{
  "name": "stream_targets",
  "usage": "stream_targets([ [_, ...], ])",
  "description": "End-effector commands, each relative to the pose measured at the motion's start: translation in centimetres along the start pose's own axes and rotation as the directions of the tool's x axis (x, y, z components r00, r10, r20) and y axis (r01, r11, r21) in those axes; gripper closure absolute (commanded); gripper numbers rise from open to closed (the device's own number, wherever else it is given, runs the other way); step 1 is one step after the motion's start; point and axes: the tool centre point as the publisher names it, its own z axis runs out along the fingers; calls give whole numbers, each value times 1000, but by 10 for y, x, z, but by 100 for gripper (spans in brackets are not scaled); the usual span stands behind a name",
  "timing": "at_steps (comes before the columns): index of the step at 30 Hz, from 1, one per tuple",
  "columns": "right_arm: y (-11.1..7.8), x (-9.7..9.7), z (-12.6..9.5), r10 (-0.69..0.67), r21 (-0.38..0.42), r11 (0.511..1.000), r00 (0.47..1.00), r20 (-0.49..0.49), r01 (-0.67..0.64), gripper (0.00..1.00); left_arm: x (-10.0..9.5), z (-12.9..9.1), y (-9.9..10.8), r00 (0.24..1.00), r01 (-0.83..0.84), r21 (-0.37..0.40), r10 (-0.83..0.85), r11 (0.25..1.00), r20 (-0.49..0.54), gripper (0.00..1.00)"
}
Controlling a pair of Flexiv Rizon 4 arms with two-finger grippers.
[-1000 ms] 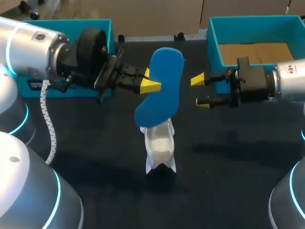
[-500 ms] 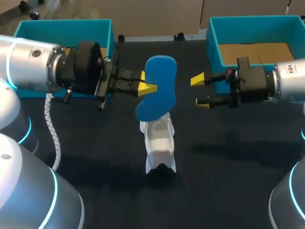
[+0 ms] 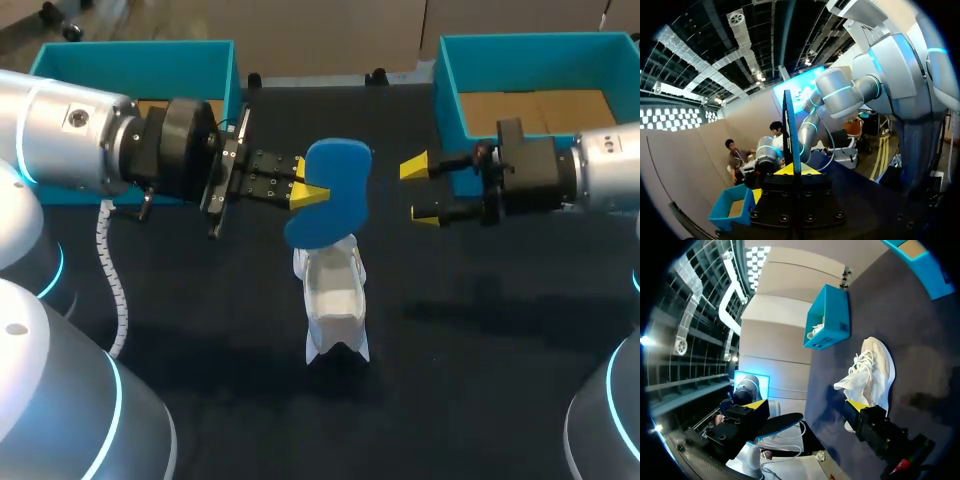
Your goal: Take the shoe out of the shoebox, open the shoe tongue, remove and reinsert the insole, then place the shoe into the shoebox
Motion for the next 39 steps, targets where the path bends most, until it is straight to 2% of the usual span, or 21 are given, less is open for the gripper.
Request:
stream_targets([
  [1,0,0,2,0,-2,1000,1000,1,0,0,-7,-2,23,936,-345,10,345,939,-71,100],
  [2,0,0,2,0,-2,1000,1000,1,0,0,-8,-2,25,924,-377,13,377,926,-63,100],
  [5,0,0,2,0,-2,1000,1000,1,0,0,-8,-5,40,812,-580,18,580,814,-57,100],
  [10,0,0,2,0,-2,1000,1000,1,0,0,-4,-7,53,692,-721,-19,718,693,-71,100],
  [11,0,0,2,0,-2,1000,1000,1,0,0,-4,-8,57,631,-775,-29,770,632,-92,100],
  [15,0,0,2,0,-2,1000,1000,1,0,0,-1,-14,66,526,-850,-40,843,525,-113,100],
  [17,0,0,2,0,-2,1000,1000,1,0,0,-1,-16,73,445,-896,-47,887,442,-124,100],
  [24,0,0,2,0,-2,1000,1000,1,0,0,-8,-12,91,222,-969,-122,975,216,-34,100],
  [25,0,0,2,0,-2,1000,1000,1,0,0,-8,-12,92,235,-963,-141,972,231,-10,100],
  [39,0,0,2,0,-2,1000,1000,1,0,0,-8,-12,92,235,-963,-141,972,231,-10,100],
])
